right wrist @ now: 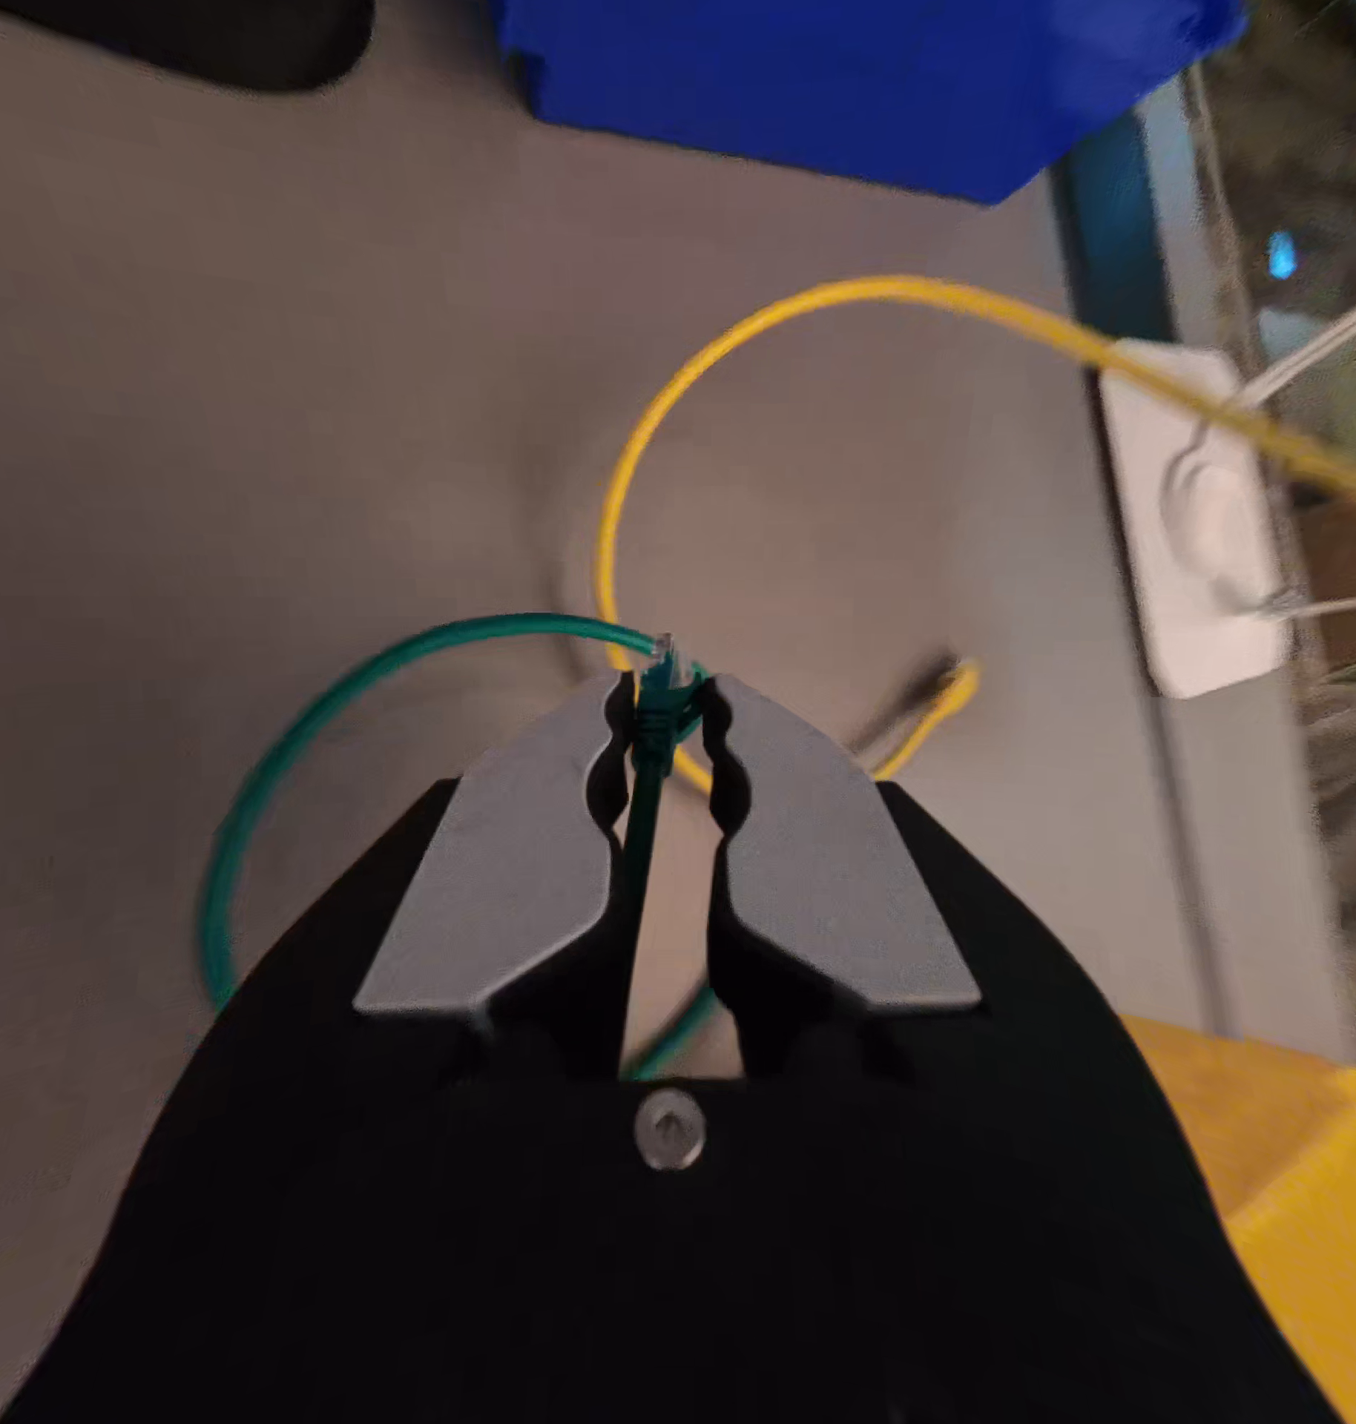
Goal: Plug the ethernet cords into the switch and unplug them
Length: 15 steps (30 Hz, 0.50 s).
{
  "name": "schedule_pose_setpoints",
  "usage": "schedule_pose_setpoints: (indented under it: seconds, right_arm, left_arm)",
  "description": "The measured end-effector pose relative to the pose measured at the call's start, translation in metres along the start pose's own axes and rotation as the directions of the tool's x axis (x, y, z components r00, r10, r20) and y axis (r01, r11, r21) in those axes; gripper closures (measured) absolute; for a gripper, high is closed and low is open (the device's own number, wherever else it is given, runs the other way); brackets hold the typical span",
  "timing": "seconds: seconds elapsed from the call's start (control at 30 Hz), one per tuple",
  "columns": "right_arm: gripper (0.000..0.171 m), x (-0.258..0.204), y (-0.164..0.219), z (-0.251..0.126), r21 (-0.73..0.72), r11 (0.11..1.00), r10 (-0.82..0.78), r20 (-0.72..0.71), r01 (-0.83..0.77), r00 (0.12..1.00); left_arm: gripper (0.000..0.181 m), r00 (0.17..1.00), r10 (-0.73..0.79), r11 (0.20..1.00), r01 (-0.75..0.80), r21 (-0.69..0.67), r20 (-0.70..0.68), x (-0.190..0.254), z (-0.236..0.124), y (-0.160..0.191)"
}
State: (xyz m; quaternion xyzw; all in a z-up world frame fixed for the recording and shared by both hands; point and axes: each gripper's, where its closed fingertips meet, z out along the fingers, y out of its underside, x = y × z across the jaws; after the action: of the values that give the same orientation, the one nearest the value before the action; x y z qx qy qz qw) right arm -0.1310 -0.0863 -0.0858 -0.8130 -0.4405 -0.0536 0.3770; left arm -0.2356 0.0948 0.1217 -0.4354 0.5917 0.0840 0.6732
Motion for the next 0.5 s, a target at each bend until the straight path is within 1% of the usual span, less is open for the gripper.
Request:
schedule_pose_setpoints:
  seconds: [0.03, 0.1, 0.17, 0.23, 0.27, 0.33, 0.43, 0.5]
  right_arm:
    - [0.149, -0.007, 0.003, 0.004, 0.025, 0.996, 0.086, 0.017, -0.087, 0.996]
    - [0.14, -0.026, 0.002, 0.01, 0.074, 0.966, 0.24, 0.114, -0.249, 0.964]
    - [0.13, -0.039, -0.004, 0.01, 0.123, 0.912, 0.361, 0.214, -0.392, 0.908]
    - [0.121, -0.045, -0.011, 0.006, 0.155, 0.839, 0.462, 0.302, -0.521, 0.834]
    - [0.12, -0.05, -0.012, 0.004, 0.15, 0.822, 0.48, 0.335, -0.549, 0.811]
    - [0.111, -0.058, -0.003, 0.0, 0.107, 0.829, 0.489, 0.337, -0.548, 0.805]
    - [0.11, -0.076, 0.018, -0.003, 0.019, 0.865, 0.477, 0.283, -0.502, 0.832]
    - [0.11, -0.101, 0.023, -0.001, -0.027, 0.864, 0.485, 0.308, -0.502, 0.818]
  left_arm:
    - [0.151, 1.0, -0.001, 1.0, 0.001, 0.001, -0.009, 0.002, 0.0, -0.001]
    - [0.15, 1.0, 0.005, 1.0, -0.005, 0.0, -0.022, 0.005, 0.002, -0.001]
    - [0.15, 0.999, 0.013, 1.0, -0.013, -0.01, -0.029, 0.007, 0.003, 0.0]
    - [0.15, 0.999, 0.021, 0.999, -0.022, -0.026, -0.039, 0.009, 0.004, 0.002]
    - [0.15, 0.999, 0.026, 0.999, -0.027, -0.033, -0.044, 0.01, 0.005, 0.003]
    - [0.15, 0.999, 0.029, 0.998, -0.031, -0.047, -0.046, 0.011, 0.006, 0.005]
    - [0.149, 0.998, 0.025, 0.998, -0.028, -0.053, -0.051, 0.011, 0.006, 0.007]
    - [0.15, 0.999, 0.022, 0.998, -0.025, -0.056, -0.048, 0.01, 0.006, 0.007]
